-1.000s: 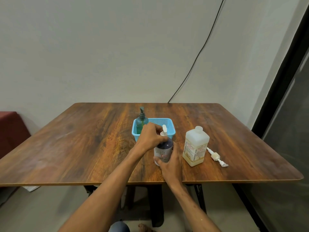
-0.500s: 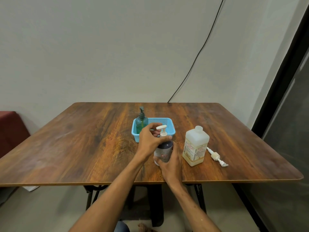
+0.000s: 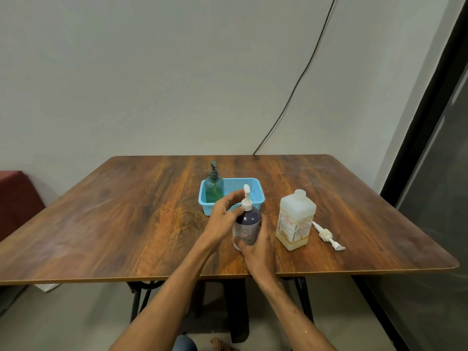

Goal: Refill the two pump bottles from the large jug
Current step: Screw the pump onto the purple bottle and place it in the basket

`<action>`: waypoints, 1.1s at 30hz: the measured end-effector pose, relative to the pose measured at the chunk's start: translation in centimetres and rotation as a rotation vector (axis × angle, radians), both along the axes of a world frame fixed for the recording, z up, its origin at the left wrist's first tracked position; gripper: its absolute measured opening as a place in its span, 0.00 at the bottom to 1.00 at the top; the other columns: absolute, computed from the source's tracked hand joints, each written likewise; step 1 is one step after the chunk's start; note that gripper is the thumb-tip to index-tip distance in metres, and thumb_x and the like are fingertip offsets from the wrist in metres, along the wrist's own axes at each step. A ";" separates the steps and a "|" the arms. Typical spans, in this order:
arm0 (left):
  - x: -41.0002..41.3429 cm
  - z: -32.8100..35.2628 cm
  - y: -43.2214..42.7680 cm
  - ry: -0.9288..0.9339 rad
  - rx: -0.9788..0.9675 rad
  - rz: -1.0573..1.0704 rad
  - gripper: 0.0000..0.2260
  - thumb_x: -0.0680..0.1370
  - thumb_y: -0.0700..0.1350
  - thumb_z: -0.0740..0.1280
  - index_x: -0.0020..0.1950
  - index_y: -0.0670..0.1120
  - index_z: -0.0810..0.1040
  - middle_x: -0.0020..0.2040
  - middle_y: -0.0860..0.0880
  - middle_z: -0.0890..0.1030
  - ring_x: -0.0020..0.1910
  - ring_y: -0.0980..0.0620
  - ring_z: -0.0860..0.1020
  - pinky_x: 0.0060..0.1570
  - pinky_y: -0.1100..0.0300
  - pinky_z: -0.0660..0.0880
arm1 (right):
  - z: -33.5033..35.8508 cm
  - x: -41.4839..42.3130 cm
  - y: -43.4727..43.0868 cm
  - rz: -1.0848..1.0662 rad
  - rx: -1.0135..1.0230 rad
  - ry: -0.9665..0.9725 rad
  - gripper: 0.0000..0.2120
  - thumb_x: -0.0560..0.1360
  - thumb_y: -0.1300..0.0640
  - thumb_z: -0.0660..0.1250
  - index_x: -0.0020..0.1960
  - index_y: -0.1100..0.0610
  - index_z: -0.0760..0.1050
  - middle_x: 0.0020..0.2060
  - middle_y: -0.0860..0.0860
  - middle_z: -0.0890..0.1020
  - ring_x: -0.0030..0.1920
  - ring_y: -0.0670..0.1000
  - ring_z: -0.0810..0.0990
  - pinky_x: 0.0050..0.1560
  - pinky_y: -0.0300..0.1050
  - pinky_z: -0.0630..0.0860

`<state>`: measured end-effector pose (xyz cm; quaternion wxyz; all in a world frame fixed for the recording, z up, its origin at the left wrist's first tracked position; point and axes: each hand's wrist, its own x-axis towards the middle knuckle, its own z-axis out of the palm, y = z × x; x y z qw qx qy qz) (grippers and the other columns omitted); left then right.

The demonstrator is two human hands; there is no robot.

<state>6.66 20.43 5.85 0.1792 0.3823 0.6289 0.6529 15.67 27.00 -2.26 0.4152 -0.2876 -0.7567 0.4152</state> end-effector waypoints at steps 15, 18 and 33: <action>0.1 -0.5 0.7 0.141 -0.035 -0.013 0.09 0.81 0.44 0.64 0.60 0.46 0.80 0.56 0.53 0.82 0.56 0.60 0.80 0.55 0.63 0.78 | -0.3 -0.2 0.2 -0.005 0.003 0.005 0.37 0.67 0.49 0.80 0.70 0.47 0.65 0.61 0.43 0.76 0.59 0.42 0.75 0.57 0.48 0.80; 0.5 -1.4 0.7 0.117 0.010 0.186 0.12 0.78 0.48 0.70 0.60 0.50 0.77 0.58 0.56 0.81 0.59 0.59 0.78 0.56 0.60 0.79 | -0.2 -0.2 0.1 -0.003 0.006 -0.004 0.38 0.68 0.49 0.79 0.71 0.47 0.64 0.63 0.44 0.76 0.60 0.42 0.74 0.58 0.46 0.79; 0.7 -1.3 0.2 0.091 -0.012 0.129 0.11 0.81 0.41 0.64 0.63 0.49 0.78 0.58 0.54 0.81 0.58 0.59 0.78 0.59 0.56 0.78 | -0.2 -0.1 0.0 0.013 -0.008 0.017 0.39 0.67 0.47 0.79 0.72 0.47 0.64 0.65 0.44 0.74 0.63 0.44 0.74 0.60 0.52 0.78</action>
